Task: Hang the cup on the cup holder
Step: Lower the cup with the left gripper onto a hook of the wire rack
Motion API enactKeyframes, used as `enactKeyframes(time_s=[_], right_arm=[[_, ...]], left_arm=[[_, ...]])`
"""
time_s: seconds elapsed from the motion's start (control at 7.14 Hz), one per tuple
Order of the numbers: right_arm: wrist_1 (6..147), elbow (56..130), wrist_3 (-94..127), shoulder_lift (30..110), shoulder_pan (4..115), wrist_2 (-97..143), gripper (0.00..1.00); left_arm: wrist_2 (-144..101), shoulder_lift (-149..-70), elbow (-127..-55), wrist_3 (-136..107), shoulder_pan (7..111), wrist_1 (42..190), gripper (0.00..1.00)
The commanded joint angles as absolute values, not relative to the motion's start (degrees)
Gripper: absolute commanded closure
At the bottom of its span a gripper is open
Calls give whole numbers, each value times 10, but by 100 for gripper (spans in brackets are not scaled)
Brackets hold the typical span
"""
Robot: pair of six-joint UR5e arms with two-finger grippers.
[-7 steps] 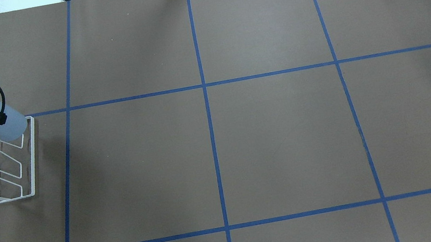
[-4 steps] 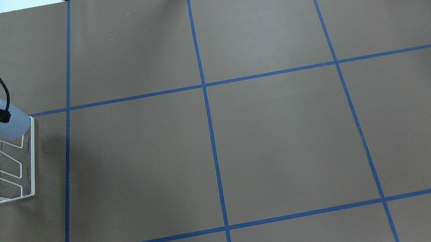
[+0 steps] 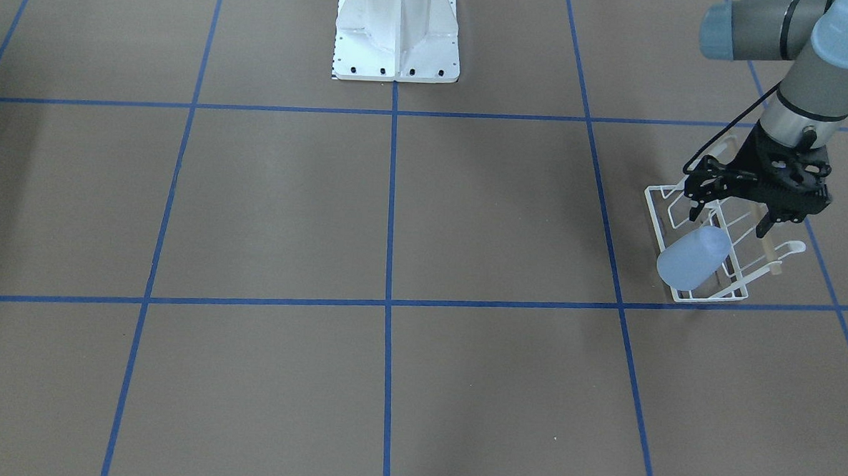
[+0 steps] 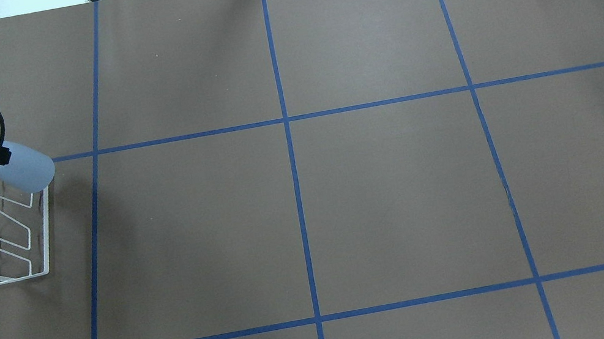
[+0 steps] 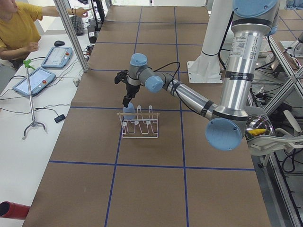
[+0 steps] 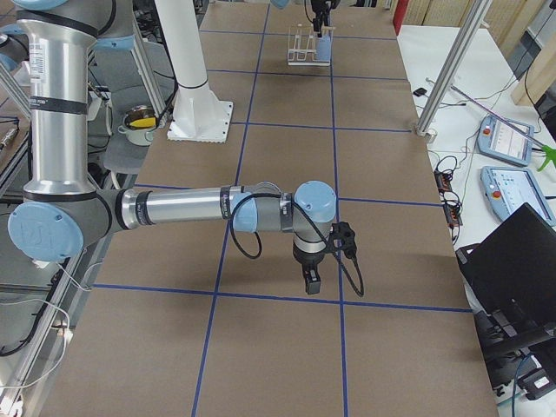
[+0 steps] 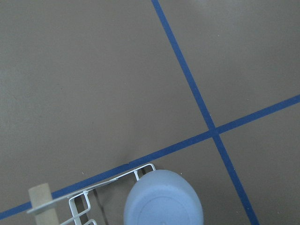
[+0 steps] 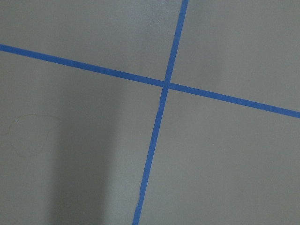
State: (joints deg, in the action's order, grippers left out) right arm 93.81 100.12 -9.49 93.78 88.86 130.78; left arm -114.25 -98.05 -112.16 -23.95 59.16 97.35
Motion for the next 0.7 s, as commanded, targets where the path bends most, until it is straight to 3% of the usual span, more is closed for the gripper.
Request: enactKeyframes(time_s=[0.0,0.28,0.56], right_arm=[[942,998,-93,940,889,1305,0],[942,990,-94,943,890,1303,0],[942,989,-103,953,923,1306,0]], left_arm=[[-1166,-995,-1148,-117,672,866,1],[-1236,-984,-1105,-23,780,863,1],[-1255,-980,-1013,124,842,865,1]])
